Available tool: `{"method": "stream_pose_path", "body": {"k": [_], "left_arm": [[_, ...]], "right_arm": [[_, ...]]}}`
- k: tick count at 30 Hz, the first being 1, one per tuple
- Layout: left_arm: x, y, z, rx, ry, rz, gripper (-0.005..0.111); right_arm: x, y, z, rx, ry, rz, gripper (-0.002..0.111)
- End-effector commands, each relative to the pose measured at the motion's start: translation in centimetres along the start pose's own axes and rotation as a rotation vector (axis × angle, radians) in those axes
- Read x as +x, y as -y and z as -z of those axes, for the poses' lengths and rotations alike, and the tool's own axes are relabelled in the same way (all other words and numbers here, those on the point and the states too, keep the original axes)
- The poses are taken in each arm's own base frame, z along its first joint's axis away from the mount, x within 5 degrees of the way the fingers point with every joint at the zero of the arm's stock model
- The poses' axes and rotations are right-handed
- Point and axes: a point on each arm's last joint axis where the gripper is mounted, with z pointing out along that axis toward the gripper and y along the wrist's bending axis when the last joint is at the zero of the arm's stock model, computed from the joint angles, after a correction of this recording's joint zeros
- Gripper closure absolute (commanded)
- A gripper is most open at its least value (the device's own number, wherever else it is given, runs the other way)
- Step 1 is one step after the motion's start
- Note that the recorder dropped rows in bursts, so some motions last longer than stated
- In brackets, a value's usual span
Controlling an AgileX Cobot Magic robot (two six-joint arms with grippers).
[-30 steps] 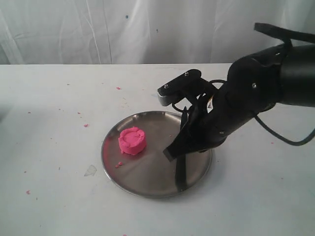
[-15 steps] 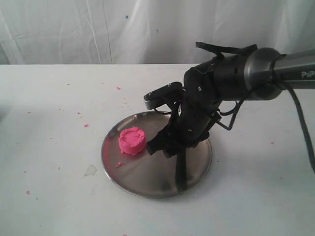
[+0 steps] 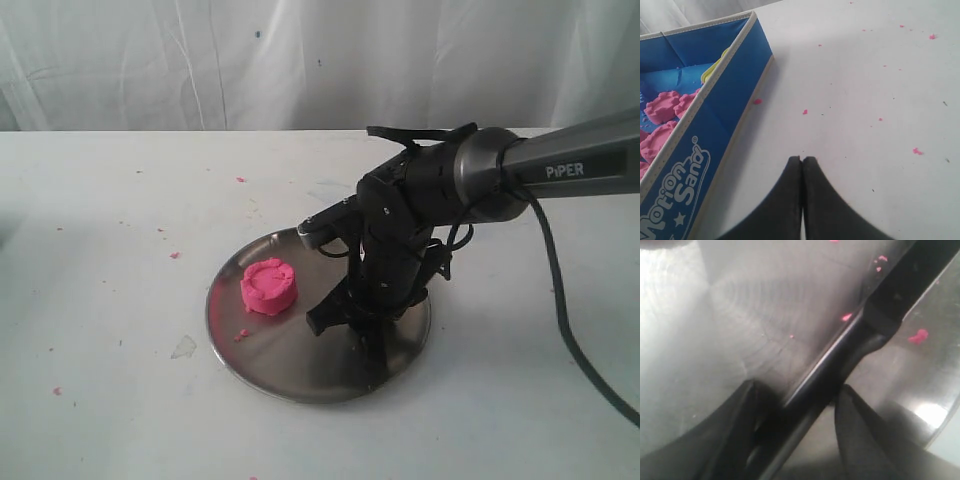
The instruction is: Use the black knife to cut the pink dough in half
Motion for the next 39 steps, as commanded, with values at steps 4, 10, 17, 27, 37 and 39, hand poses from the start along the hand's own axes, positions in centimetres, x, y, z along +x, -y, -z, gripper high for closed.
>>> {"method": "stream_pose_path", "body": {"k": [4, 10, 17, 27, 37, 39], "left_arm": [[0.0, 0.0, 0.0, -0.004, 0.004, -0.001, 0.107], [0.0, 0.0, 0.0, -0.004, 0.004, -0.001, 0.107], [0.0, 0.0, 0.0, -0.004, 0.004, -0.001, 0.107], [0.0, 0.0, 0.0, -0.004, 0.004, -0.001, 0.107], [0.0, 0.0, 0.0, -0.004, 0.004, -0.001, 0.107], [0.0, 0.0, 0.0, -0.004, 0.004, -0.001, 0.107]], "right_arm": [[-0.1, 0.1, 0.1, 0.006, 0.002, 0.000, 0.081], [-0.3, 0.2, 0.9, 0.017, 0.022, 0.012, 0.100], [0.4, 1.3, 5.4, 0.088, 0.007, 0.031, 0.105], [3.3, 1.2, 4.2, 0.074, -0.074, 0.073, 0.105], [3.6, 1.0, 3.9, 0.050, -0.085, 0.119, 0.077], [3.7, 0.8, 3.8, 0.031, -0.085, 0.133, 0.072]]}}
